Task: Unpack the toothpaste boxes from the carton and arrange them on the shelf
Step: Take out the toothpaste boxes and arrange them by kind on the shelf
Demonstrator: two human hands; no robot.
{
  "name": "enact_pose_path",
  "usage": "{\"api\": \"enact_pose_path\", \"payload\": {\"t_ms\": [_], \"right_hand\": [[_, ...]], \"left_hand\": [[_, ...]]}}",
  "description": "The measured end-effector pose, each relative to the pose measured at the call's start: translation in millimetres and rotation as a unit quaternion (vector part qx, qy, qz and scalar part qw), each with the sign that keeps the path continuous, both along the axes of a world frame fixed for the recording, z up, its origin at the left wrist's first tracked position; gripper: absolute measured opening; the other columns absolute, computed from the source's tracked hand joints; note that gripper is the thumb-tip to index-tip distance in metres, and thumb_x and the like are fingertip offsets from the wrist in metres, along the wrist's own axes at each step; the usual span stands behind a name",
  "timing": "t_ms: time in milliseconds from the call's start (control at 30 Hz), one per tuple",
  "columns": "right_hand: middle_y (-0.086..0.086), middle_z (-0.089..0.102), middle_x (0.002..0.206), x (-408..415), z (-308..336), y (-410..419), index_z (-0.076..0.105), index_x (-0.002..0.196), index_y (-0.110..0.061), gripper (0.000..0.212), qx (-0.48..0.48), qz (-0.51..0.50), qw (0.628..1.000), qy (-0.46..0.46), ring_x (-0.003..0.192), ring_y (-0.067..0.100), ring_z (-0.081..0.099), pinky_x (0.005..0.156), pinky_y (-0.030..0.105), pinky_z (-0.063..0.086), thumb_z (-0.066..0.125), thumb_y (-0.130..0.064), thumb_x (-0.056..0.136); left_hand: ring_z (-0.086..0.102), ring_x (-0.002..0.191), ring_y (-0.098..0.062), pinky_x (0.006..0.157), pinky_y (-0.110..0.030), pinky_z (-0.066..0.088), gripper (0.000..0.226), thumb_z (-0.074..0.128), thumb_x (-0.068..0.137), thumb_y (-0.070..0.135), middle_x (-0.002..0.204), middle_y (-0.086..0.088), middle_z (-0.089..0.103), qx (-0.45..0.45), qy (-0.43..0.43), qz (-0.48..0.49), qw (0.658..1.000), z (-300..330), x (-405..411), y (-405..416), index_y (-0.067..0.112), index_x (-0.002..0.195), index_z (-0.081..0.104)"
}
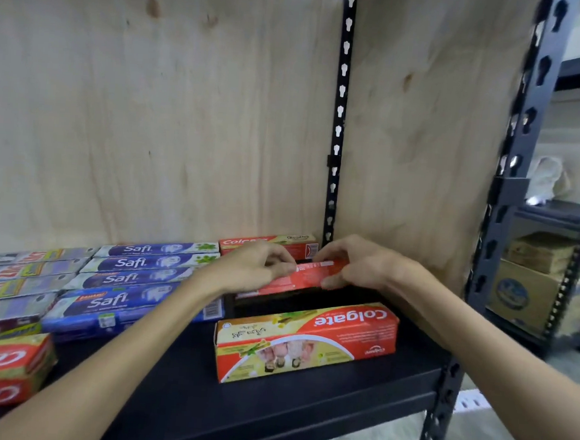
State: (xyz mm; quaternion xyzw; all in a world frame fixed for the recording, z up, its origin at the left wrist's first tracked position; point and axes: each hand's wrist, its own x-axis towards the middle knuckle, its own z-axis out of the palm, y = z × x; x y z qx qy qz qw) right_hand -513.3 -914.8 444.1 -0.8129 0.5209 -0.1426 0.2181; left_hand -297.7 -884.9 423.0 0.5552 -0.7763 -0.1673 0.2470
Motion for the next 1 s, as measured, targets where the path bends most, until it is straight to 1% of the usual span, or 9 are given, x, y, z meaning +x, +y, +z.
{"api": "enact_pose_path", "payload": {"t_ms": [133,200,300,433,567,700,833,900,1000], "right_hand": [[-0.003,0.05,0.139,6.9,-15.1,-10.0,0.056,0.136,-0.034,0.055,-0.045,-0.004,0.999,-0.025,0.124,0.019,0.05,0.104,0.037,0.042,0.076,-0.026,0.085],[-0.002,0.048,0.142,11.7,-17.0,-14.2,0.052,0.141,-0.034,0.052,-0.054,0.003,0.998,-0.011,0.125,0.019,0.05,0.102,0.034,0.042,0.068,-0.03,0.091],[-0.002,0.047,0.143,18.8,-18.1,-21.2,0.049,0.143,-0.035,0.052,-0.062,0.007,0.998,0.013,0.126,0.019,0.05,0.103,0.035,0.043,0.065,-0.033,0.093],[-0.003,0.05,0.143,24.3,-15.0,-24.9,0.05,0.143,-0.035,0.047,-0.063,0.018,0.997,0.027,0.122,0.016,0.052,0.101,0.031,0.044,0.059,-0.034,0.097],[-0.001,0.05,0.143,27.4,-11.0,-26.0,0.051,0.142,-0.032,0.044,-0.046,-0.001,0.999,0.027,0.122,0.017,0.052,0.103,0.034,0.044,0.055,-0.036,0.099],[0.002,0.054,0.138,22.6,-13.1,-24.4,0.047,0.143,-0.023,0.044,-0.038,-0.058,0.997,-0.028,0.11,0.015,0.053,0.089,0.028,0.042,0.054,-0.032,0.1],[0.004,0.048,0.145,16.1,-16.8,-16.7,0.031,0.151,-0.019,0.068,-0.026,-0.096,0.994,-0.04,0.128,0.021,0.049,0.099,0.032,0.041,0.066,-0.025,0.094],[0.004,0.054,0.134,16.4,-17.5,-12.8,0.037,0.145,-0.014,0.068,-0.023,-0.114,0.992,-0.047,0.12,0.019,0.054,0.093,0.03,0.045,0.072,-0.025,0.089],[-0.004,0.055,0.087,18.4,-20.4,-9.6,0.053,0.102,-0.017,0.027,-0.04,-0.158,0.985,-0.062,0.075,0.007,0.053,0.058,0.019,0.04,0.073,-0.027,0.088]], "left_hand": [[0.066,0.094,-0.006,0.088,-0.032,0.054,0.025,0.058,0.096,0.045,0.108,0.008,0.073,-0.082,-0.025,0.073,0.994,-5.9,8.1,-8.6,0.028,0.107,0.072],[0.067,0.088,-0.005,0.083,-0.035,0.057,0.021,0.064,0.091,0.048,0.097,0.01,0.074,-0.116,-0.012,0.091,0.989,-6.7,16.8,-11.2,0.03,0.098,0.073],[0.064,0.084,-0.003,0.077,-0.027,0.055,0.024,0.073,0.081,0.052,0.091,0.014,0.07,-0.103,0.003,0.062,0.993,-5.3,33.4,-8.6,0.032,0.095,0.072],[0.063,0.089,-0.006,0.079,-0.025,0.053,0.027,0.079,0.077,0.048,0.097,0.015,0.068,-0.071,0.011,0.054,0.996,-6.9,46.7,-7.3,0.035,0.1,0.072],[0.063,0.087,-0.004,0.078,-0.025,0.052,0.019,0.071,0.087,0.044,0.097,0.015,0.068,-0.092,0.006,0.055,0.994,-9.3,47.9,-10.8,0.033,0.102,0.073],[0.063,0.095,-0.006,0.082,-0.03,0.053,0.021,0.062,0.094,0.043,0.107,0.01,0.07,-0.106,-0.03,0.066,0.992,-10.5,48.1,-15.1,0.031,0.109,0.072],[0.061,0.087,-0.005,0.071,-0.021,0.045,0.024,0.053,0.101,0.036,0.106,0.007,0.071,-0.093,-0.07,0.07,0.991,-13.6,41.1,-16.9,0.023,0.113,0.07],[0.058,0.077,-0.002,0.067,-0.018,0.044,0.019,0.056,0.1,0.033,0.094,0.01,0.069,-0.092,-0.069,0.078,0.99,-14.1,36.5,-15.8,0.025,0.109,0.07],[0.061,0.076,-0.008,0.073,-0.028,0.053,0.014,0.065,0.093,0.039,0.088,0.008,0.066,-0.104,-0.036,0.089,0.99,-12.1,31.9,-11.9,0.029,0.101,0.071]]}}
